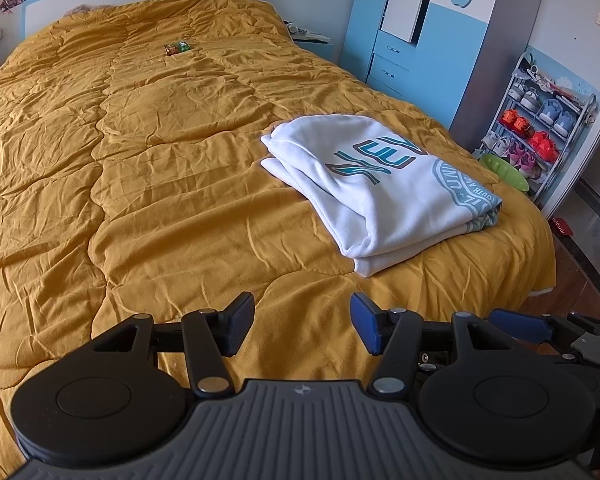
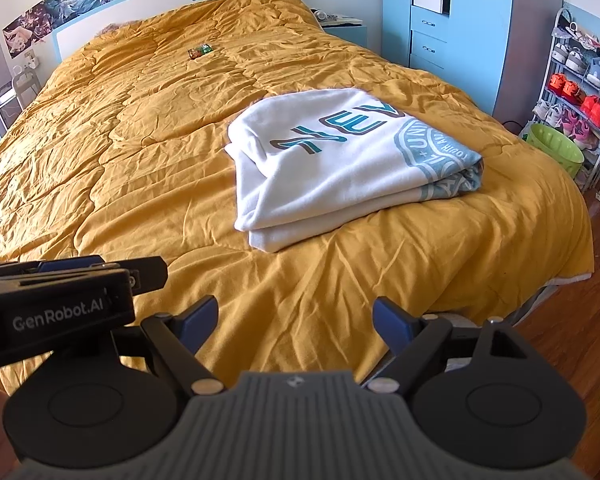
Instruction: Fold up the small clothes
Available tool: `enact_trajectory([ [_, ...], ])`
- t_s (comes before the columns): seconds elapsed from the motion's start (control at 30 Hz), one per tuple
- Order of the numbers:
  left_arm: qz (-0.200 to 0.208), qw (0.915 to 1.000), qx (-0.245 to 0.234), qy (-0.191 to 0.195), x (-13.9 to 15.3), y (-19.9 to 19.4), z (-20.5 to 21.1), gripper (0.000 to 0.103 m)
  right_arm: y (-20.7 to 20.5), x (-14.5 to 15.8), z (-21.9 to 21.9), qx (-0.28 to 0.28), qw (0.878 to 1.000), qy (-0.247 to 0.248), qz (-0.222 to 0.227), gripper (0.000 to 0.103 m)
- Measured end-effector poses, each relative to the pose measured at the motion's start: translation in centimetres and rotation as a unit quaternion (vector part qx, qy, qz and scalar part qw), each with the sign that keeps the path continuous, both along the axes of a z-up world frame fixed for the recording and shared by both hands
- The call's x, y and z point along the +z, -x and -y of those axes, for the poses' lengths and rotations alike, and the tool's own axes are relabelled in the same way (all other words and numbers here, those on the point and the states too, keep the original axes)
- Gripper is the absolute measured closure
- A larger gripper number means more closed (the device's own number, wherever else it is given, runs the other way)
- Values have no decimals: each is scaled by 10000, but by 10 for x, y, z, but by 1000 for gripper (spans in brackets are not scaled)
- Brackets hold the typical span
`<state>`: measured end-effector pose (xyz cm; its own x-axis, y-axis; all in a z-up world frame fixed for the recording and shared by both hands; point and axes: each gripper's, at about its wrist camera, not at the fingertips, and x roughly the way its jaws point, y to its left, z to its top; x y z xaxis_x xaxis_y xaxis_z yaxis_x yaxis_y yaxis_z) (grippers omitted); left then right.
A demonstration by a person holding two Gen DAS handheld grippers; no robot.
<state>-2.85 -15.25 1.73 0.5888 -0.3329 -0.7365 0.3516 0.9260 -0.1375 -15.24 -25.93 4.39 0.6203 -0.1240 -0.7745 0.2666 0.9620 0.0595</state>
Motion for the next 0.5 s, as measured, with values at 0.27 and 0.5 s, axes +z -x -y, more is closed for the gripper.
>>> enact_trajectory([
  [0.27,-98,9999,-32,-68,-2,-2,-1,38,-1,0,-1,33,10000,17,-4,23],
  [0.5,12,9999,-53,-162,-1,1,0,39,-1,-2,-2,64,10000,21,9,24],
])
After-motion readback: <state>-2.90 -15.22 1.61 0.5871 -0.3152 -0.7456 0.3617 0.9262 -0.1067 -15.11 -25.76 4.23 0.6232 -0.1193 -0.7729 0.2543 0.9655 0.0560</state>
